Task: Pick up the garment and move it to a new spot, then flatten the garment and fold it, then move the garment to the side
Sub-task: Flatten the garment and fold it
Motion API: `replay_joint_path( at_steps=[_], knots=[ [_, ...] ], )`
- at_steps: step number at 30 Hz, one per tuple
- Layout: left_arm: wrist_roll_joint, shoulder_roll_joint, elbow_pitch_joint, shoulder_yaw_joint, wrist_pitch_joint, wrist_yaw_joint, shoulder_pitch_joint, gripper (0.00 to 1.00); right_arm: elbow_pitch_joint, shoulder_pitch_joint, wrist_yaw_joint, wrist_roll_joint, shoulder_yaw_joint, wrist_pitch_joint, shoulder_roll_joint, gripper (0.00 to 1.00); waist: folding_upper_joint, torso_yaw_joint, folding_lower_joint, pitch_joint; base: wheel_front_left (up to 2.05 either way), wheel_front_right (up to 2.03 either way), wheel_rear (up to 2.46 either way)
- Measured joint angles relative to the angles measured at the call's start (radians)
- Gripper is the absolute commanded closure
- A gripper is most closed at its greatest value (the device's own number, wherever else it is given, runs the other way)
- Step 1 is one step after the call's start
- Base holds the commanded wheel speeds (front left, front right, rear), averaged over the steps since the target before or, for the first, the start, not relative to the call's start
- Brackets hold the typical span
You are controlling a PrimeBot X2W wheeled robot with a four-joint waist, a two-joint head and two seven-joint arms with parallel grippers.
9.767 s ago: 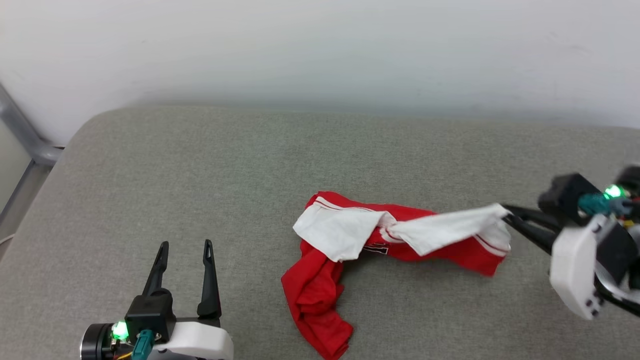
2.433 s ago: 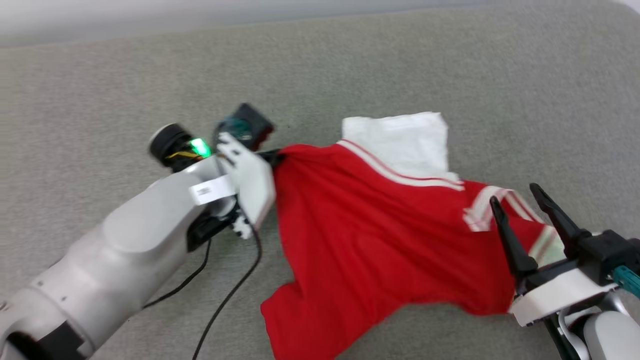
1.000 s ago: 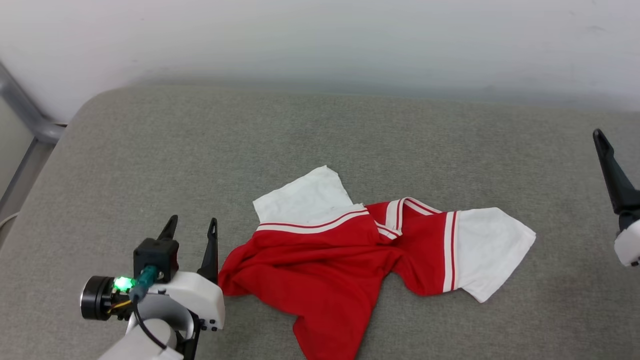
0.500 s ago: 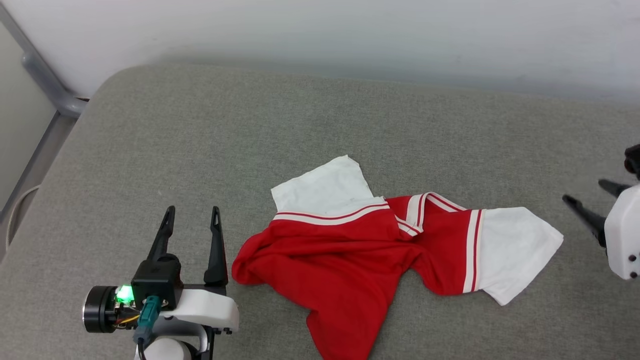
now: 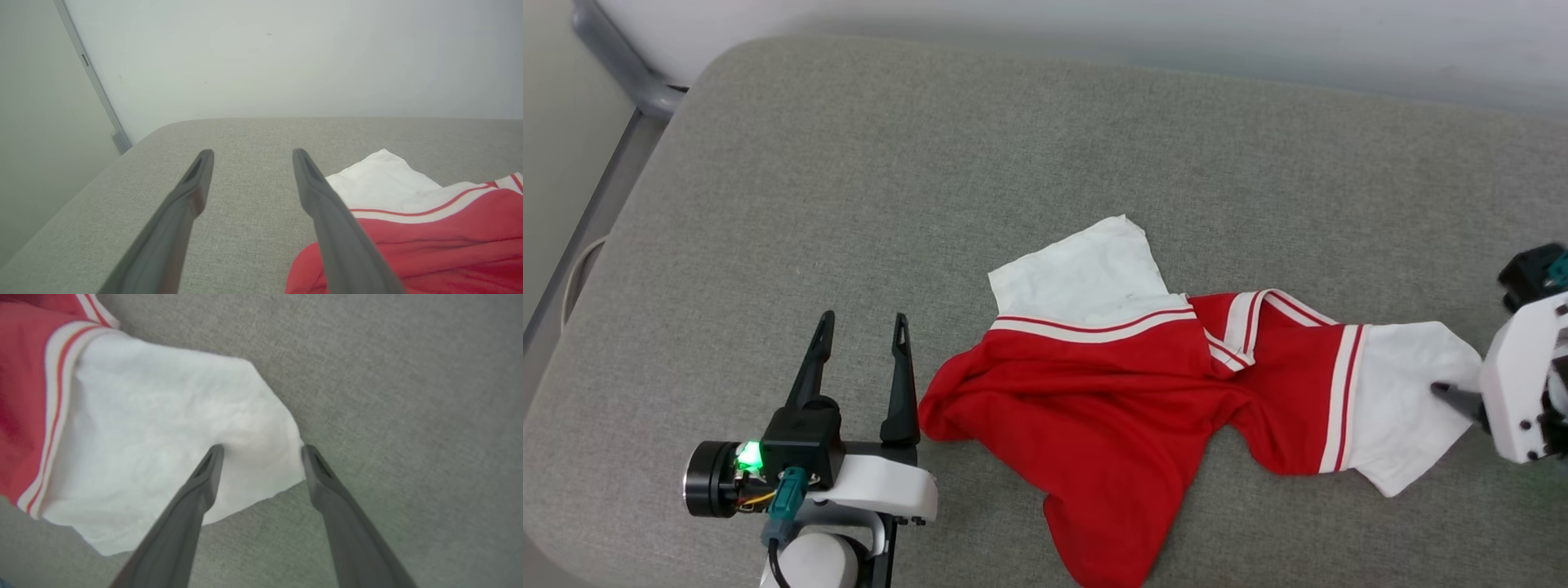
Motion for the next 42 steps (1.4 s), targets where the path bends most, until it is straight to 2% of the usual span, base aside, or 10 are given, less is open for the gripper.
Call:
replay_joint_path(
  at_steps=[8,9,11,15,19,26,31,37,39,42],
  knots=[
    [0.051,-0.045,0.015,0.052,0.0,-0.045,-0.008,0.0,0.087,-0.017,-0.001,0.021,0.095,-0.046,0.015,0.0,0.0,0.005,-0.0001,0.031,0.0,0.0,0.0],
    [0.054,-0.047,0.017,0.062,0.0,-0.052,-0.008,0.0,0.086,-0.02,-0.001,0.026,0.107,-0.066,0.014,0.39,0.0,0.001,-0.0001,0.03,0.0,0.0,0.0],
    [0.063,-0.051,0.027,0.076,0.0,-0.063,-0.008,0.0,0.08,-0.024,-0.001,0.036,0.13,-0.12,0.005,1.0,0.0,-0.009,0.0,0.026,0.0,0.0,0.0],
    [0.078,-0.061,0.033,0.104,0.0,-0.082,-0.004,0.0,0.043,-0.019,0.0,0.07,0.161,-0.223,-0.014,1.0,0.0,-0.028,0.0,0.004,0.0,0.0,0.0],
    [0.089,-0.07,0.038,0.126,0.0,-0.098,0.011,0.0,-0.023,0.025,0.0,0.115,0.152,-0.31,-0.074,1.0,0.0,-0.049,-0.0001,-0.03,0.0,0.0,0.0],
    [0.105,-0.078,0.041,0.164,0.0,-0.122,0.053,0.0,-0.076,0.213,0.0,0.185,0.082,-0.343,-0.158,1.0,0.0,-0.098,-0.0001,-0.075,0.0,0.0,0.0],
    [0.115,-0.084,0.045,0.18,0.0,-0.142,0.056,0.0,-0.022,0.327,0.0,0.21,0.025,-0.335,-0.151,1.0,0.0,-0.123,-0.0001,-0.088,0.0,0.0,0.0],
    [0.131,-0.084,0.064,0.187,0.0,-0.171,0.03,0.0,0.077,0.367,0.0,0.213,0.003,-0.337,-0.076,1.0,0.0,-0.131,-0.0001,-0.091,0.0,0.0,0.0],
    [0.132,-0.076,0.07,0.191,0.0,-0.185,0.012,0.0,0.089,0.367,0.0,0.198,0.0,-0.364,-0.059,0.0,0.0,-0.135,-0.0001,-0.095,0.0,0.0,0.0],
    [0.137,-0.058,0.079,0.197,0.0,-0.21,-0.021,0.0,0.078,0.362,0.001,0.156,-0.006,-0.45,-0.038,0.0,0.0,-0.148,-0.0001,-0.103,0.0,0.0,0.0]
  ],
)
